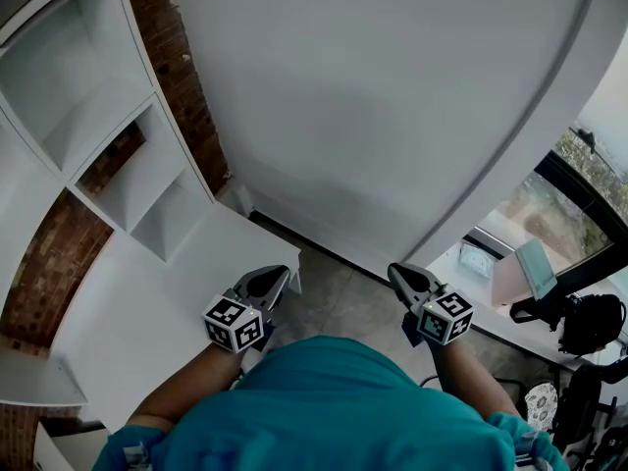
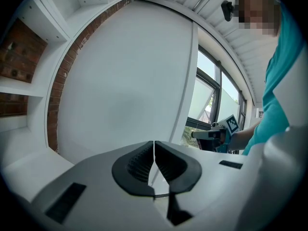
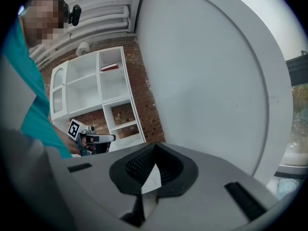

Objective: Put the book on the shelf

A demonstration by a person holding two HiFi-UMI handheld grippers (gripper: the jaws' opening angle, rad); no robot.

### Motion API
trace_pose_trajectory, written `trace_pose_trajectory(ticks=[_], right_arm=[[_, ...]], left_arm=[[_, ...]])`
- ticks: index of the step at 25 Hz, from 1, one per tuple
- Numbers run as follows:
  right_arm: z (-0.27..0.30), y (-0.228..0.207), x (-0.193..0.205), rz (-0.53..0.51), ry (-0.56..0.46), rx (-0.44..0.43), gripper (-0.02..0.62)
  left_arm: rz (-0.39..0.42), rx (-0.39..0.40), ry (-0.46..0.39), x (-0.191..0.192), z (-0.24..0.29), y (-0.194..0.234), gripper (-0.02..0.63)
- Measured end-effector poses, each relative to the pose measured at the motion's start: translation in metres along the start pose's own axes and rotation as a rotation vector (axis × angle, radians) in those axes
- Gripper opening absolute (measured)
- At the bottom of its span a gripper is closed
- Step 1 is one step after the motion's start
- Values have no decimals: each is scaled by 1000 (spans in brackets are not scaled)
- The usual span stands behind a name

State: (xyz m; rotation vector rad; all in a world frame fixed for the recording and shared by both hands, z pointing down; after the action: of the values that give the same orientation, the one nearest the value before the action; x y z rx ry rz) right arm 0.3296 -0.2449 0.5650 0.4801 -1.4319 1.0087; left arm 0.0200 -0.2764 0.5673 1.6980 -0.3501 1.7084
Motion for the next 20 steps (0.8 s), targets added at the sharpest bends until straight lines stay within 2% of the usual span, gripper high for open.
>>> trace_pose_trajectory(ticks=[4, 20], right_arm=[[0, -1, 2, 16, 2, 0, 21], [-1, 7, 2, -27, 41, -1, 20]], left_arm=[[-6, 3, 3, 3, 0, -3, 21], [-4, 9, -8, 0, -5, -7, 21]])
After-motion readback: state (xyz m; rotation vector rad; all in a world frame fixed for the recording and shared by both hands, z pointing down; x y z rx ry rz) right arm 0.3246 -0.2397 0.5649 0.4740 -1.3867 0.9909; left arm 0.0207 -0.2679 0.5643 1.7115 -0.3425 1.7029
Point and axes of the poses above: the fingertips, and each gripper's own axes: z forward along the fingers, y to its left, x out of its underside, the point moved 7 cm from there along -z, backward along the fingers, and after that the axes turned 5 degrees about -y, right-handed, at the moved point
